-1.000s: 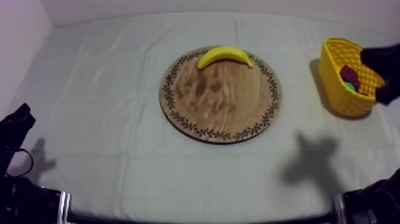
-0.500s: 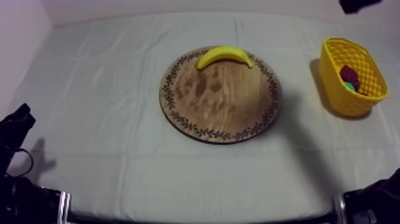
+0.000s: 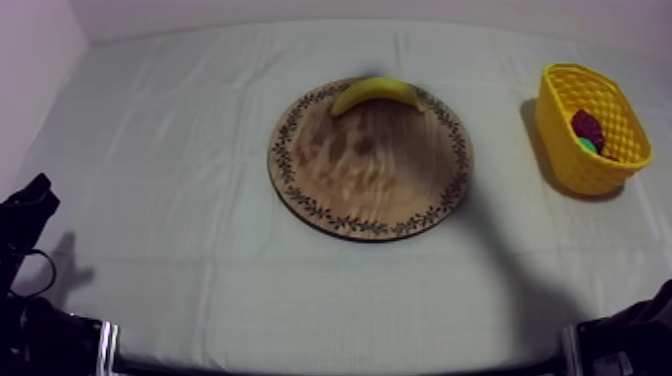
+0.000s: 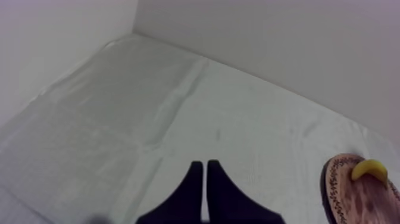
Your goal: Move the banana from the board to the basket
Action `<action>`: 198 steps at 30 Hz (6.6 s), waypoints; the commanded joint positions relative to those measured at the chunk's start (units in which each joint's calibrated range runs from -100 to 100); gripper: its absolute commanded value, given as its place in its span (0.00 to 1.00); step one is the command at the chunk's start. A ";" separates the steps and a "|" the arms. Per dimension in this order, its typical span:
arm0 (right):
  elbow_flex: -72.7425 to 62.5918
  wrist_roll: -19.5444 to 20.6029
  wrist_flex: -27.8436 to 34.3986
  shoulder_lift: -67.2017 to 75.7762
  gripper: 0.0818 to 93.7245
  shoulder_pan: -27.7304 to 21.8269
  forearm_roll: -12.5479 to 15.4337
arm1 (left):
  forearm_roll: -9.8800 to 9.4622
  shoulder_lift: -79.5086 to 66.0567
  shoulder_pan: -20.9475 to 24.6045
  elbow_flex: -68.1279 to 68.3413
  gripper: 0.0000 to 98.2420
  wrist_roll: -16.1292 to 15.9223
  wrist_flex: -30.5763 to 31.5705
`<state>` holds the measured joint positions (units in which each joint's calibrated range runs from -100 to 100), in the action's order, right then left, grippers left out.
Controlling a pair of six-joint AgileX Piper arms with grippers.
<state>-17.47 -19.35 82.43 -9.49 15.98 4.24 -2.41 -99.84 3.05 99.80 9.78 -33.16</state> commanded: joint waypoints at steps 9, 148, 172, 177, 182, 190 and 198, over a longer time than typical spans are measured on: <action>-8.28 -16.29 3.73 -7.79 0.04 0.41 -0.56 | -0.01 0.02 0.02 -0.02 0.00 0.01 0.01; 2.40 -14.12 0.31 -3.70 0.15 6.32 -10.27 | -0.01 0.02 0.02 -0.02 0.00 0.01 0.01; 18.01 -1.29 2.30 2.62 0.16 -7.07 -14.10 | -0.01 0.02 0.02 -0.02 0.00 0.01 0.01; 20.17 -0.29 2.52 4.55 0.16 -12.09 -14.29 | -0.01 0.02 0.02 -0.02 0.00 0.01 0.01; 23.31 0.16 2.69 6.90 0.16 -16.97 -14.29 | -0.01 0.02 0.02 -0.02 0.00 0.01 0.01; 28.57 0.06 1.99 8.33 0.16 -23.14 -14.08 | -0.01 0.02 0.02 -0.02 0.00 0.01 0.01; 29.39 -0.04 1.07 6.20 0.15 -24.99 -14.12 | -0.01 0.02 0.02 -0.02 0.00 0.01 0.01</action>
<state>12.09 -19.33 83.37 -2.92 -9.00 -9.96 -2.41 -99.84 3.05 99.80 9.78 -33.16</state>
